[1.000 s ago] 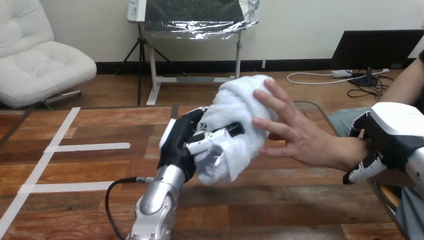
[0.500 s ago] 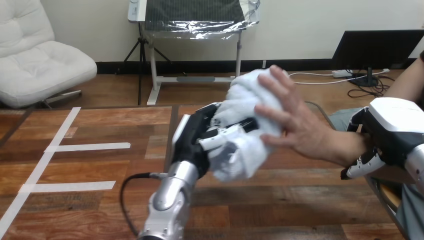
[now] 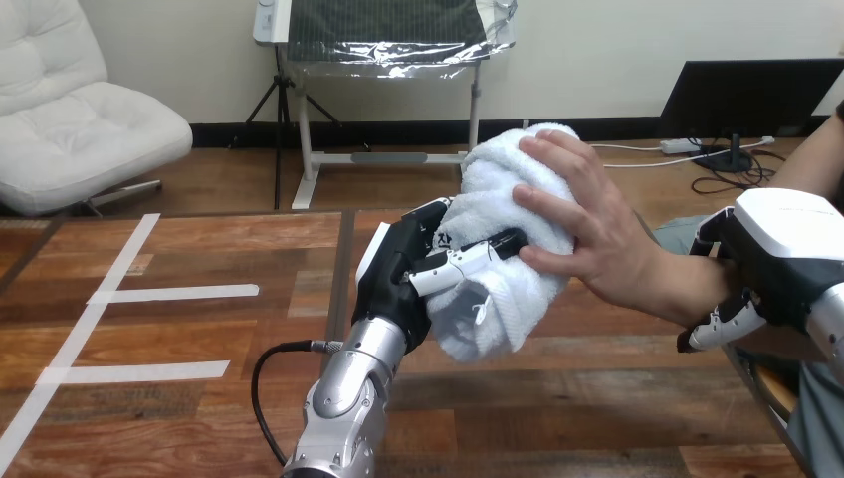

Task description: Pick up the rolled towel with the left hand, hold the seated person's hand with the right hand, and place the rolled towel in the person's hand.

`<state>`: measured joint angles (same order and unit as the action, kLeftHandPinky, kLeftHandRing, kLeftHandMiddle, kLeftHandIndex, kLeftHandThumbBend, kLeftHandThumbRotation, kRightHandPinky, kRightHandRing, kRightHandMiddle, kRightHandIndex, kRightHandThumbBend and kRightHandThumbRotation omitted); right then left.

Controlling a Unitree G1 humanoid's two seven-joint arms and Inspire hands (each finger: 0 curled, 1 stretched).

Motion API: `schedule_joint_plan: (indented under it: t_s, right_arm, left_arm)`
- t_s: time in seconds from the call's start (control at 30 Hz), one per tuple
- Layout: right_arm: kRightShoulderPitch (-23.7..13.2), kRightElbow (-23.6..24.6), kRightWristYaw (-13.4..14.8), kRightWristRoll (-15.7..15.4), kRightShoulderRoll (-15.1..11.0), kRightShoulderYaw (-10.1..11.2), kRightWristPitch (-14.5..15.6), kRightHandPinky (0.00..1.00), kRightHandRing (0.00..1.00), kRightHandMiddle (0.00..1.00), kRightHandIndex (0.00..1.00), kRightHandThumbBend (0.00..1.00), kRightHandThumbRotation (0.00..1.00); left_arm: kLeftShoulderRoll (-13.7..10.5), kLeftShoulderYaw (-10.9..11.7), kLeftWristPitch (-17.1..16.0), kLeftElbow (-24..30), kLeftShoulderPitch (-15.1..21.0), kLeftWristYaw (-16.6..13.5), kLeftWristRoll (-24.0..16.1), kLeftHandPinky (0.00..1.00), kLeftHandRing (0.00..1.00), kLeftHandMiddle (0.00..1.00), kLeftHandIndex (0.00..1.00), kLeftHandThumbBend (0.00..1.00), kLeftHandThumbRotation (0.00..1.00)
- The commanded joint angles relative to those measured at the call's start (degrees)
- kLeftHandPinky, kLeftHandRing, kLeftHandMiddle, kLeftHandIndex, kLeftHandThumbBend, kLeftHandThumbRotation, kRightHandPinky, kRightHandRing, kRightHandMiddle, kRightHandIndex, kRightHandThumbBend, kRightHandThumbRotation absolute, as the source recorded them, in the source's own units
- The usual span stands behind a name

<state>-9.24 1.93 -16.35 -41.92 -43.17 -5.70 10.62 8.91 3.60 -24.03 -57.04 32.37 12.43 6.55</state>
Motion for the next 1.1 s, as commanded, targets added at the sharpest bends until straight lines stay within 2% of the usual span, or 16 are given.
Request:
schedule_joint_plan:
  t_s: [0.0, 0.27, 0.5, 1.07]
  right_arm:
    - [-4.25, 1.1, 1.84, -0.32, -1.18, 2.63, 0.16, 0.27, 0.35, 0.43, 0.5, 0.83, 0.0]
    - [-4.32, 1.46, 1.03, -0.12, -1.03, 2.53, 0.71, 0.28, 0.37, 0.45, 0.5, 0.82, 0.0]
    - [-4.3, 1.75, 0.38, -0.03, -0.91, 2.45, 1.45, 0.27, 0.34, 0.42, 0.5, 0.81, 0.0]
    - [-3.58, 1.37, 1.07, -0.04, -1.04, 2.37, 1.19, 0.25, 0.32, 0.4, 0.5, 0.82, 0.0]
  left_arm:
    - [7.69, -2.96, -1.59, 1.65, 5.82, 1.61, -0.45, 0.27, 0.35, 0.41, 0.47, 0.68, 0.0]
    - [9.33, -3.72, -1.31, 1.44, 5.17, 2.14, 0.11, 0.27, 0.34, 0.41, 0.46, 0.67, 0.0]
    - [10.18, -4.44, -1.34, 1.17, 4.69, 1.96, -0.15, 0.26, 0.33, 0.4, 0.45, 0.69, 0.0]
    - [9.79, -5.13, -1.45, 0.94, 4.15, 2.82, -0.14, 0.25, 0.32, 0.39, 0.45, 0.71, 0.0]
